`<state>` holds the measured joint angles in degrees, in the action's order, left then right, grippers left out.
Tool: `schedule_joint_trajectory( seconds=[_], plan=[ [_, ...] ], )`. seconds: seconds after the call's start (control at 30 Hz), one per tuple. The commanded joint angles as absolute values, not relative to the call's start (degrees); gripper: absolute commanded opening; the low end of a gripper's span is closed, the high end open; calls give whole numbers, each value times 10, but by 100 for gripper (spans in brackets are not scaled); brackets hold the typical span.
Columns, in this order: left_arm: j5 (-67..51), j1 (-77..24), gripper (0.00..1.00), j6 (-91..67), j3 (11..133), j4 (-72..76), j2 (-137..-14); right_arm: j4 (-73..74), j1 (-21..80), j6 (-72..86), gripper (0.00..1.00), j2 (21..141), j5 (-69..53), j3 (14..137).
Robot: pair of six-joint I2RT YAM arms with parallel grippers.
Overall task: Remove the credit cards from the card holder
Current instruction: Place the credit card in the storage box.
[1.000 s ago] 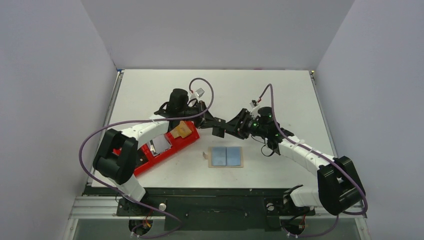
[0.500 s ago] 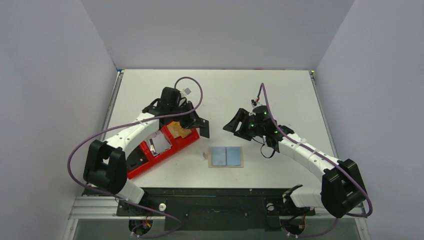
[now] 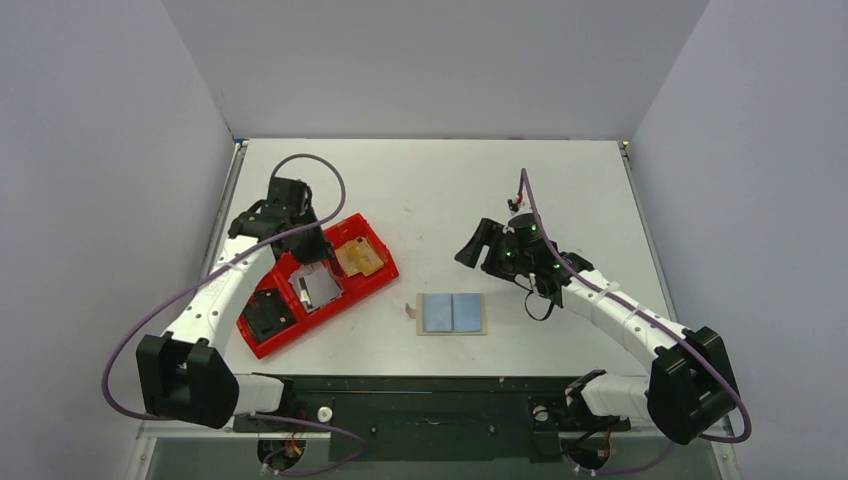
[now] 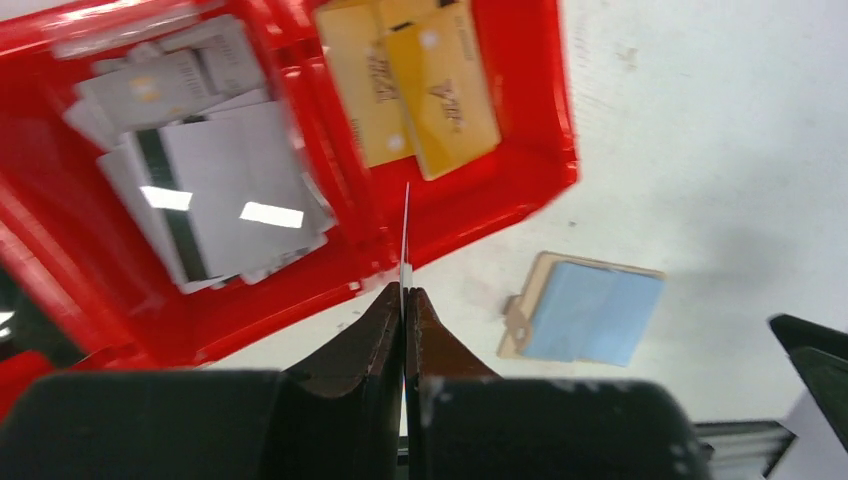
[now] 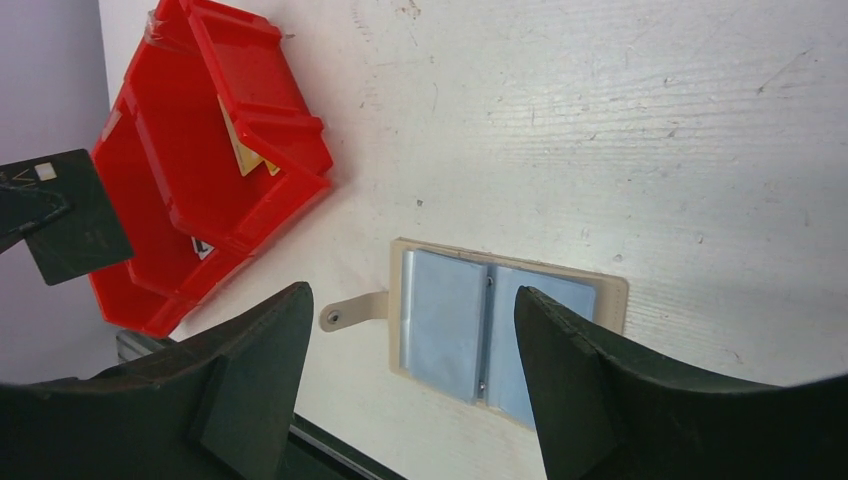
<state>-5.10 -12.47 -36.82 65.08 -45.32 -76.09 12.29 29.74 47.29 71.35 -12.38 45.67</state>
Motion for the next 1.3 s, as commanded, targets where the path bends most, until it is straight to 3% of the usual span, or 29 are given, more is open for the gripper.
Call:
schedule_joint_trajectory(
  seconds=[0.0,0.37,0.6,0.9,0.97,1.07,1.27],
  plan=[
    [89,-105,0,-349,670,-533,-728,135,302,441,70,711,-96,477],
    [255,-39,0,-389,626,-599,-682,131,300,432,69,779,-121,500],
    [217,42,0,-377,566,-577,-676,104,299,451,68,808,-137,502],
    [79,95,0,-341,513,-500,-707,91,299,458,68,818,-146,503],
    [75,96,9,-338,515,-493,-707,90,299,457,68,820,-150,503],
    [90,96,32,-338,520,-497,-705,90,300,457,68,826,-156,507],
    [115,96,41,-332,532,-501,-682,93,302,454,68,827,-159,511]
  ],
)
